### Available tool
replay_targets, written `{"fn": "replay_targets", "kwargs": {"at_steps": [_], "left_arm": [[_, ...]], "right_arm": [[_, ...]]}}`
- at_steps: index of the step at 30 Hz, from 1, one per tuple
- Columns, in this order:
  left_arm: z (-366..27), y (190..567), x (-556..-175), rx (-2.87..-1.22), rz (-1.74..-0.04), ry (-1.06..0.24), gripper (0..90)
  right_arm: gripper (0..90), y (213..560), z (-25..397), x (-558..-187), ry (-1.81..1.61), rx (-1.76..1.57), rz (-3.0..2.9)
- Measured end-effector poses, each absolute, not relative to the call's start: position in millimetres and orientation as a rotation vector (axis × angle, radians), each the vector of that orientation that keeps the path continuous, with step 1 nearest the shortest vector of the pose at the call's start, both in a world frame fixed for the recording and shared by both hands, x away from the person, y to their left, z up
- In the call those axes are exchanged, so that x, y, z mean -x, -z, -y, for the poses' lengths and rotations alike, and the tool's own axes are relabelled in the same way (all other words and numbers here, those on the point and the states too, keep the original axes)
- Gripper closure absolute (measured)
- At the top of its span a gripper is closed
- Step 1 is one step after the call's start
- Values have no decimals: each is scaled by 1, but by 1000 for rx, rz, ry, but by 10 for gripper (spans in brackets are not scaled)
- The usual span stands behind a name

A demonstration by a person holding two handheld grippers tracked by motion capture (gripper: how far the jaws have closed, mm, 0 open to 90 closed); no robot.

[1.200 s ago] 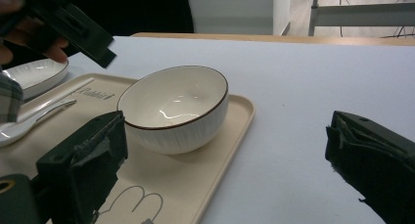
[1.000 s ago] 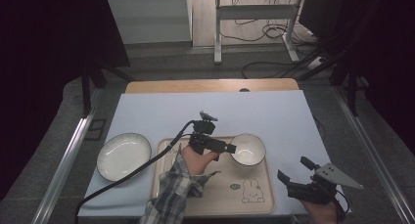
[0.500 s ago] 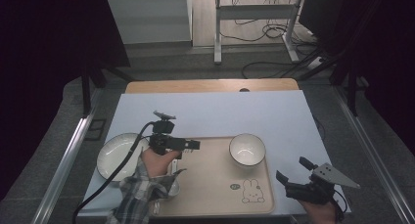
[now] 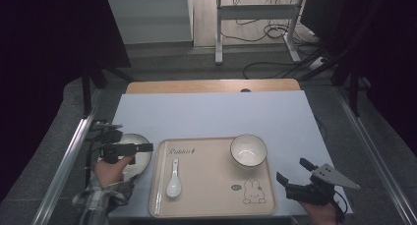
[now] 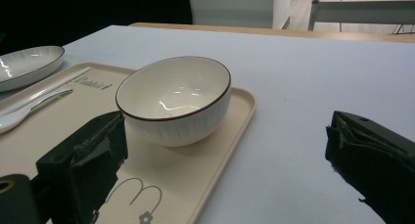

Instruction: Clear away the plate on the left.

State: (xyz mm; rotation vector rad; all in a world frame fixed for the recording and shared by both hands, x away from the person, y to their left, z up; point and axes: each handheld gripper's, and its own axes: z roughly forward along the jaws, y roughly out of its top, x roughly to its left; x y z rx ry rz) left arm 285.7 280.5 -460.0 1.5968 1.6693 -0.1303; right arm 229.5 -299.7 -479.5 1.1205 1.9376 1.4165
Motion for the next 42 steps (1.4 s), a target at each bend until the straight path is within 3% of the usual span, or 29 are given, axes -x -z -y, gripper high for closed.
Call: {"fn": "replay_targets", "kwargs": {"at_steps": [7,19,36,42], "left_arm": [[-328,476,-271,-1534,-1723,106,37],[-378,496,-250,-1447,-1782,92,40],[-392,536,-244,-1364,-1816,226,61],[-388,544,-250,-1302,-1802,260,110]], "right_arm": [[18,479,299,-230,-1414,-1123,-1941],[18,479,300,-230,-1400,-1125,-1938],[18,481,298,-231,-1384,-1122,-1952],[18,482,298,-231,-1379,-1125,-1953]]}}
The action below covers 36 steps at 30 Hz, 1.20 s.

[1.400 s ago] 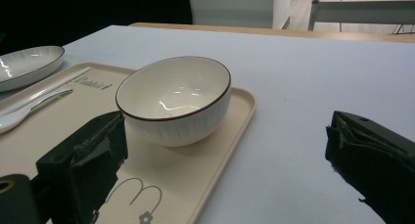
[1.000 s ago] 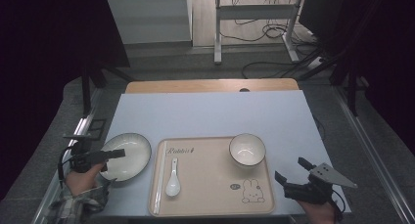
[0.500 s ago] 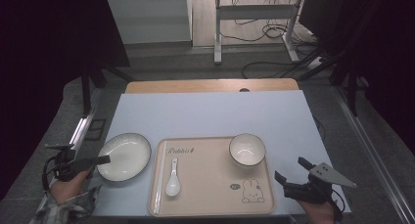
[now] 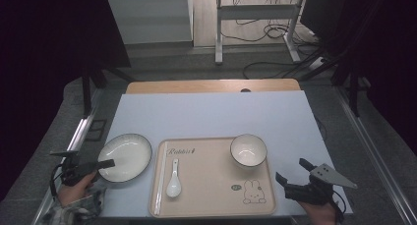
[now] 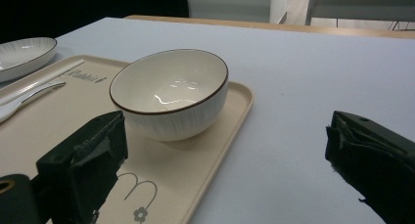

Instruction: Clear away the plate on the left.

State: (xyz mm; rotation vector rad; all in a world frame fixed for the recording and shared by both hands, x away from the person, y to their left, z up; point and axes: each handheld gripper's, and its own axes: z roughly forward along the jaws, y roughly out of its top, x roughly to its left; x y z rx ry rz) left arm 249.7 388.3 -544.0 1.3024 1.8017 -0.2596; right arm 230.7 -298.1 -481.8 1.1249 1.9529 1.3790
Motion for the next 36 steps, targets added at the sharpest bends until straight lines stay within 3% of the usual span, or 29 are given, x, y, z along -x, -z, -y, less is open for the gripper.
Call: {"fn": "replay_targets", "kwargs": {"at_steps": [5,9,20,28,36], "left_arm": [[-382,543,-256,-1299,-1825,267,129],[-381,540,-257,-1293,-1897,253,204],[-390,544,-253,-1240,-2047,221,751],[-399,550,-250,-1129,-2005,303,832],[-396,548,-249,-1097,-2013,307,845]], "right_arm": [[18,482,298,-231,-1374,-1123,-1956],[19,482,297,-231,-1363,-1112,-1965],[22,484,295,-232,-1343,-1107,-1975],[22,484,295,-232,-1339,-1105,-1976],[23,483,295,-232,-1333,-1098,-1974]]}}
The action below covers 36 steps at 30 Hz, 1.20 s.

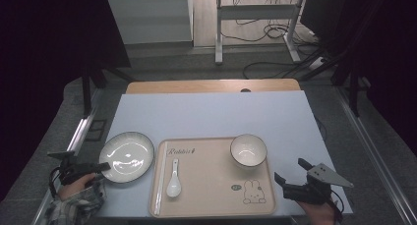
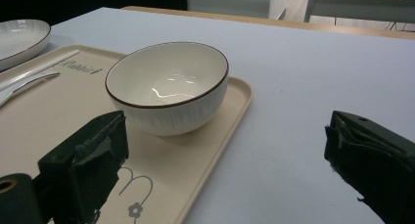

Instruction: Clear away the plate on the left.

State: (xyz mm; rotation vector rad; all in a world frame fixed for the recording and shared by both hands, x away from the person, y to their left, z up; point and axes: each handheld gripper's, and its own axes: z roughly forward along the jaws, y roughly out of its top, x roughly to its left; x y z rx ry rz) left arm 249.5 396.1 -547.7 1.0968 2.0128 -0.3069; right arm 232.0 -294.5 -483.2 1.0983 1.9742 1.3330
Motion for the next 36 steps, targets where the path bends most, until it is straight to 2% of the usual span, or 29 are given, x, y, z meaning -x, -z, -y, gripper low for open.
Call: {"fn": "replay_targets", "kwargs": {"at_steps": [13,20,36], "left_arm": [[-390,542,-245,-1054,-1952,321,848],[-377,522,-246,-1121,-1892,309,847],[-313,492,-252,-1316,-1781,316,846]], "right_arm": [[23,483,294,-231,-1337,-1093,-1980],[23,482,295,-231,-1347,-1102,-1971],[23,481,298,-230,-1366,-1108,-1961]]}}
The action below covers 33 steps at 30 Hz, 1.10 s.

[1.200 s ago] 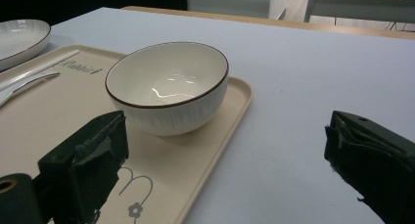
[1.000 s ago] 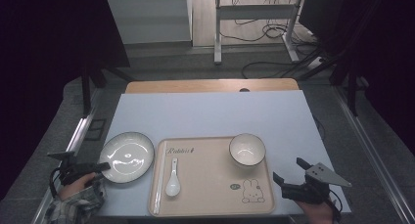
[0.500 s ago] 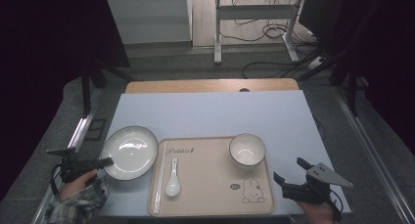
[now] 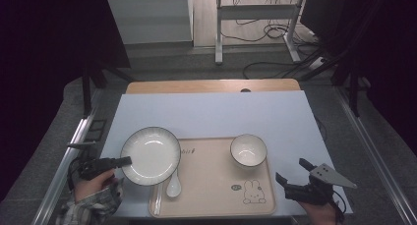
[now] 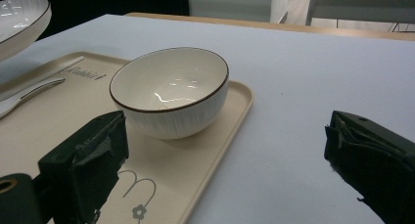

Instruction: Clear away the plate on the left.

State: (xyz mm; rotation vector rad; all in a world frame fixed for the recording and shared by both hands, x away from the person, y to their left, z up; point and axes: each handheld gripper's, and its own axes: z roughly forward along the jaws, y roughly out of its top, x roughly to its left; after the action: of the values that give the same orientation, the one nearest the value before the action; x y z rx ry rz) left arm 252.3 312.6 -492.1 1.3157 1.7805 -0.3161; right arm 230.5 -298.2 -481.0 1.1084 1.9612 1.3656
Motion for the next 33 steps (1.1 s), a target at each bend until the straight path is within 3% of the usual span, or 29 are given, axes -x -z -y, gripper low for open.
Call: {"fn": "replay_targets", "kwargs": {"at_steps": [33], "left_arm": [[-197,498,-268,-1622,-1622,460,846]], "right_arm": [[23,479,300,-230,-1380,-1104,-1955]]}}
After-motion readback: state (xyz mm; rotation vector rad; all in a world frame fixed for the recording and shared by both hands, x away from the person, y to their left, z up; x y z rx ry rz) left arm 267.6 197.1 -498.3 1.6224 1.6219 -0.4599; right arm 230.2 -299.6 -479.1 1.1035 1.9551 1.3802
